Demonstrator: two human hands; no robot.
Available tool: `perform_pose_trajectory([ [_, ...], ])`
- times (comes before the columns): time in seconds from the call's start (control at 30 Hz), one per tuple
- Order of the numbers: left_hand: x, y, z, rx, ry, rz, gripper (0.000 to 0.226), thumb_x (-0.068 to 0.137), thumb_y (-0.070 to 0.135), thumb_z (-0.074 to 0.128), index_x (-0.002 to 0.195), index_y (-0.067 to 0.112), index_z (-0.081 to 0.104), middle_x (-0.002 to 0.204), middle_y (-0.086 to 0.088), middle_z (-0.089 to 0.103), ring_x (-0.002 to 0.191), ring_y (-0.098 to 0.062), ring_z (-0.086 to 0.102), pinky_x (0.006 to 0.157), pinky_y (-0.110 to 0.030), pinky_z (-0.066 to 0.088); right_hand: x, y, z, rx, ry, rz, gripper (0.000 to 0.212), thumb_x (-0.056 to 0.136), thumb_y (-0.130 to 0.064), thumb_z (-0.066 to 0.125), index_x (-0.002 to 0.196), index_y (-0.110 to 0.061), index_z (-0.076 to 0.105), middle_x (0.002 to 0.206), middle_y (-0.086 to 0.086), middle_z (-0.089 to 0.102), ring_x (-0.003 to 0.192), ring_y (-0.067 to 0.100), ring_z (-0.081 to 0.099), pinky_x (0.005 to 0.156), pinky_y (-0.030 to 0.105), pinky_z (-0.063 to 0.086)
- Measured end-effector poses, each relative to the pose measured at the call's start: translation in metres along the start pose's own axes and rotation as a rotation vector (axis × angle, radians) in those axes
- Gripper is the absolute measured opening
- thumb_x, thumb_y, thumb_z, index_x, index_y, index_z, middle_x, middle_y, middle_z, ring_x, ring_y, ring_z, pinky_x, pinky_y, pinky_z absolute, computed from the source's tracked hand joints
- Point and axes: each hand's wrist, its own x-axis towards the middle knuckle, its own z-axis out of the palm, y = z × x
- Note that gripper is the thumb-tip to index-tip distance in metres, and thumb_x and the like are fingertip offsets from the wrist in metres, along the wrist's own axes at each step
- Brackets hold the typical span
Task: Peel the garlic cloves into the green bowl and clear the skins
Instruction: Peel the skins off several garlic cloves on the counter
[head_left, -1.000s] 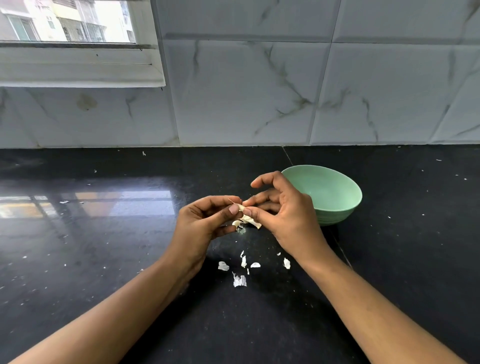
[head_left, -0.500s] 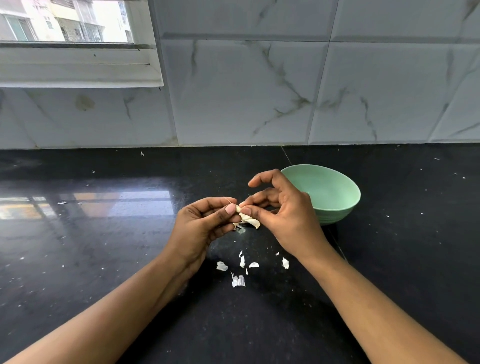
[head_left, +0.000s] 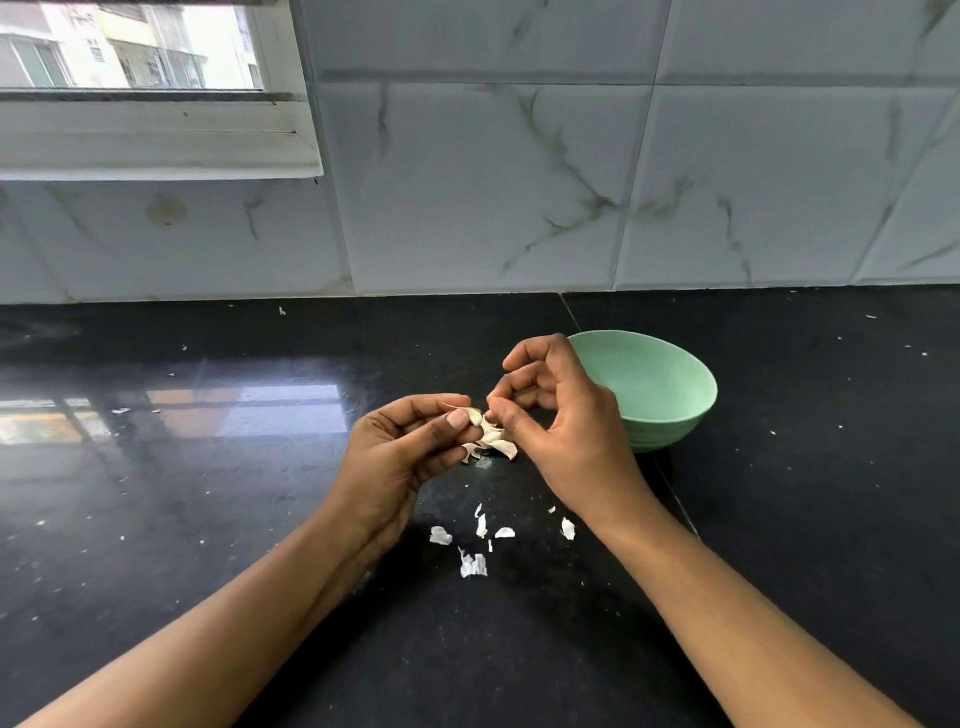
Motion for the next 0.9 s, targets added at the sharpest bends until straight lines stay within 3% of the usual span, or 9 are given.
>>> perform_pose_trajectory([
  [0.07, 0.0005, 0.001, -0.0002, -0.027, 0.015, -0.024, 0.011, 0.066, 0.009, 0.065, 0.068, 0.013, 0.075, 0.068, -0.005, 0.072, 0.06, -0.007, 0.069, 0.052, -0.014, 0.054, 0.002, -0.0034, -0.0046, 0.005, -0.062, -0.037, 0.045, 0.081, -0.006, 0.072, 0.1, -0.035, 0.044, 0.086, -0.008, 0.066, 0.08, 0.003, 0.067, 0.064, 0.017, 0.053],
  [0.13, 0.001, 0.002, -0.0006, -0.057, 0.024, -0.058, 0.011, 0.066, 0.011, 0.065, 0.066, 0.014, 0.075, 0.066, -0.004, 0.072, 0.058, -0.006, 0.069, 0.049, -0.013, 0.053, 0.002, -0.0064, -0.0048, 0.006, -0.126, -0.061, 0.052, 0.079, -0.004, 0.073, 0.1, -0.041, 0.043, 0.089, -0.009, 0.065, 0.084, 0.003, 0.067, 0.06, 0.02, 0.055],
  [0.3, 0.0019, 0.0013, -0.002, -0.078, -0.018, -0.155, 0.011, 0.068, 0.014, 0.064, 0.069, 0.014, 0.075, 0.068, -0.007, 0.073, 0.058, -0.008, 0.07, 0.05, -0.016, 0.055, 0.0002, -0.0059, -0.0017, 0.009, -0.12, -0.078, 0.053, 0.079, -0.004, 0.073, 0.109, -0.037, 0.044, 0.087, -0.011, 0.064, 0.084, 0.003, 0.065, 0.06, 0.023, 0.056],
  [0.4, 0.0021, -0.0006, -0.0033, -0.075, -0.058, -0.202, 0.011, 0.07, 0.015, 0.064, 0.078, 0.011, 0.07, 0.07, -0.006, 0.072, 0.058, -0.008, 0.069, 0.05, -0.018, 0.055, 0.0002, -0.006, -0.0006, 0.005, -0.107, -0.102, 0.054, 0.08, -0.005, 0.073, 0.113, -0.037, 0.043, 0.086, -0.012, 0.063, 0.083, 0.007, 0.065, 0.058, 0.033, 0.056],
  [0.53, 0.0014, -0.0014, -0.0029, -0.104, -0.132, -0.232, 0.012, 0.073, 0.017, 0.061, 0.073, 0.011, 0.071, 0.066, -0.002, 0.065, 0.053, -0.005, 0.064, 0.046, -0.017, 0.054, 0.001, -0.0041, -0.001, 0.024, -0.107, -0.111, 0.054, 0.08, -0.005, 0.072, 0.114, -0.035, 0.044, 0.086, -0.012, 0.061, 0.081, 0.011, 0.063, 0.054, 0.039, 0.054],
  [0.6, 0.0012, -0.0014, -0.0026, -0.127, -0.157, -0.239, 0.012, 0.074, 0.017, 0.061, 0.073, 0.01, 0.071, 0.066, -0.002, 0.063, 0.052, -0.005, 0.063, 0.045, -0.018, 0.054, 0.0007, -0.0032, -0.0009, 0.027, -0.11, -0.113, 0.055, 0.079, -0.003, 0.072, 0.114, -0.034, 0.044, 0.086, -0.011, 0.061, 0.081, 0.012, 0.063, 0.055, 0.036, 0.054],
  [0.77, 0.0016, -0.0019, -0.0023, -0.126, -0.183, -0.239, 0.017, 0.076, 0.017, 0.058, 0.071, 0.012, 0.074, 0.066, -0.001, 0.063, 0.053, -0.005, 0.063, 0.046, -0.017, 0.054, -0.0001, -0.0032, -0.0001, 0.062, -0.078, -0.103, 0.053, 0.079, -0.002, 0.073, 0.111, -0.035, 0.047, 0.082, -0.008, 0.059, 0.081, 0.007, 0.062, 0.057, 0.014, 0.05],
  [0.9, 0.0011, -0.0031, -0.0018, -0.124, -0.181, -0.242, 0.015, 0.074, 0.019, 0.061, 0.071, 0.012, 0.074, 0.067, -0.002, 0.063, 0.053, -0.005, 0.063, 0.045, -0.017, 0.054, 0.0, -0.0029, 0.0004, 0.071, -0.107, -0.09, 0.05, 0.081, -0.005, 0.07, 0.112, -0.037, 0.046, 0.085, -0.008, 0.058, 0.079, 0.009, 0.06, 0.053, 0.018, 0.047],
])
